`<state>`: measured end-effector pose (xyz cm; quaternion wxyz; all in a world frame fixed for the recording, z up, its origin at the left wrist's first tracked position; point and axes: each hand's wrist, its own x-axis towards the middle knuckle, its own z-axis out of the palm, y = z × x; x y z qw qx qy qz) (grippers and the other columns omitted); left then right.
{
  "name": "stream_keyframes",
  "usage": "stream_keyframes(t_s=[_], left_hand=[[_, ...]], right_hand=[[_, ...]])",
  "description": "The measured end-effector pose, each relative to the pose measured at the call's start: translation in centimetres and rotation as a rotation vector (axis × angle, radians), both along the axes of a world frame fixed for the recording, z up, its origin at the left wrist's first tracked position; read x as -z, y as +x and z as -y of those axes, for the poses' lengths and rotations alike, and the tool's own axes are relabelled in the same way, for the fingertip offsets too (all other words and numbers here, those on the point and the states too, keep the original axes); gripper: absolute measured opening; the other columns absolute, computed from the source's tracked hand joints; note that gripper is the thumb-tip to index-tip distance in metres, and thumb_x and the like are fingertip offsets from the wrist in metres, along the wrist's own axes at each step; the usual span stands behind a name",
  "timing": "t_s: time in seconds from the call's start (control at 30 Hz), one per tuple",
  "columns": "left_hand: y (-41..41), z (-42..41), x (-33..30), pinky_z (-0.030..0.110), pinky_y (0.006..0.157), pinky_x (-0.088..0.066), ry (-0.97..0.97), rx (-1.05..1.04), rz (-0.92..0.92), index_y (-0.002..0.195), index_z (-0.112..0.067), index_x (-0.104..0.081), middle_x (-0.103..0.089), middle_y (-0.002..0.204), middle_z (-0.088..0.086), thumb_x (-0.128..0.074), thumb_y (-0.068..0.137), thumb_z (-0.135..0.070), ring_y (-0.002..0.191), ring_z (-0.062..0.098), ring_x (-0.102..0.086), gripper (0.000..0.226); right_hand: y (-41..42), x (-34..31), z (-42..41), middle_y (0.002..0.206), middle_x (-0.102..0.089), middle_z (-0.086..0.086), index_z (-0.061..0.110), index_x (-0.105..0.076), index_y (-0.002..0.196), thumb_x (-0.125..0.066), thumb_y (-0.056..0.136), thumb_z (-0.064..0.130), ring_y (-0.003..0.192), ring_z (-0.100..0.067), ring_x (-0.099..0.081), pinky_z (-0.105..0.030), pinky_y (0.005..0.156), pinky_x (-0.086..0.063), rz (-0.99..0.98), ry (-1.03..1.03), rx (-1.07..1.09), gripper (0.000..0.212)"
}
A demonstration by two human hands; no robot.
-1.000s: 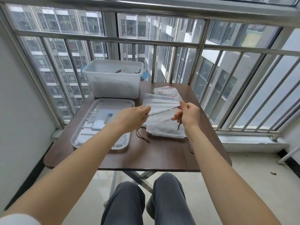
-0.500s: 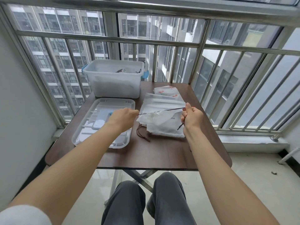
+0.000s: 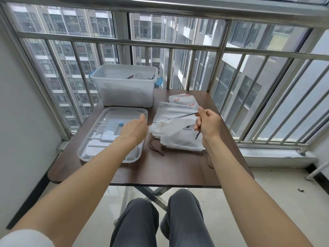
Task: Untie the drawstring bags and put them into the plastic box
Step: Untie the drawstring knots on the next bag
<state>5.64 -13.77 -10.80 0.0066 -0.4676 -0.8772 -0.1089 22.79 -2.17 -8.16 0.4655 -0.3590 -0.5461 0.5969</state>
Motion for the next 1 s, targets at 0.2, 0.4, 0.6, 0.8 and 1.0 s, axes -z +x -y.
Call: stream_keyframes(t_s=[0.2, 0.4, 0.6, 0.8, 1.0], left_hand=[[0.9, -0.6, -2.4, 0.023, 0.054, -0.035, 0.101, 0.025, 0.517, 0.071, -0.010, -0.059, -0.053, 0.069, 0.006, -0.049, 0.089, -0.019, 0.061, 0.019, -0.045, 0.022], [1.1, 0.2, -3.6, 0.019, 0.064, -0.036, 0.136, 0.062, 1.256, 0.061, -0.020, -0.067, -0.052, 0.073, -0.005, -0.056, 0.086, -0.024, 0.063, 0.009, -0.044, 0.028], [2.6, -0.3, -3.1, 0.013, 0.064, -0.044, 0.414, 0.111, 1.809, 0.099, -0.017, -0.068, -0.069, 0.080, -0.010, -0.046, 0.095, -0.026, 0.063, 0.002, -0.055, 0.025], [4.0, -0.6, -3.0, 0.009, 0.051, -0.044, 0.533, 0.118, 1.913, 0.105, -0.022, -0.067, -0.071, 0.097, -0.010, -0.047, 0.095, -0.029, 0.073, 0.001, -0.063, 0.023], [5.2, -1.4, -2.8, 0.017, 0.058, -0.031, 0.583, 0.169, 1.849, 0.104, -0.030, -0.068, -0.066, 0.113, -0.015, -0.048, 0.094, -0.032, 0.068, -0.001, -0.052, 0.023]], right_hand=[[0.7, -1.4, 0.3, 0.048, -0.061, 0.007, 0.014, -0.052, 0.068, -0.056, 0.093, 0.022, 0.041, -0.007, -0.058, -0.014, 0.038, -0.035, 0.089, -0.001, -0.159, 0.027], [1.2, -1.6, 1.0, 0.059, -0.069, 0.004, 0.012, -0.056, 0.077, -0.057, 0.091, 0.009, 0.056, -0.007, -0.067, -0.015, 0.049, -0.048, -0.062, -0.108, -0.227, 0.015], [1.1, -2.1, 2.3, 0.067, -0.072, 0.004, 0.008, -0.060, 0.085, -0.053, 0.091, 0.006, 0.063, -0.004, -0.069, -0.011, 0.048, -0.048, -0.129, -0.247, -0.364, 0.010], [1.6, -2.5, 3.7, 0.065, -0.072, 0.005, 0.008, -0.065, 0.086, -0.053, 0.092, 0.014, 0.054, 0.000, -0.065, -0.006, 0.037, -0.037, -0.053, -0.326, -0.446, 0.014], [0.9, -1.6, 5.4, 0.069, -0.068, 0.002, 0.011, -0.067, 0.082, -0.059, 0.088, 0.008, 0.050, 0.002, -0.058, -0.009, 0.038, -0.034, 0.009, -0.184, -0.437, 0.010]])
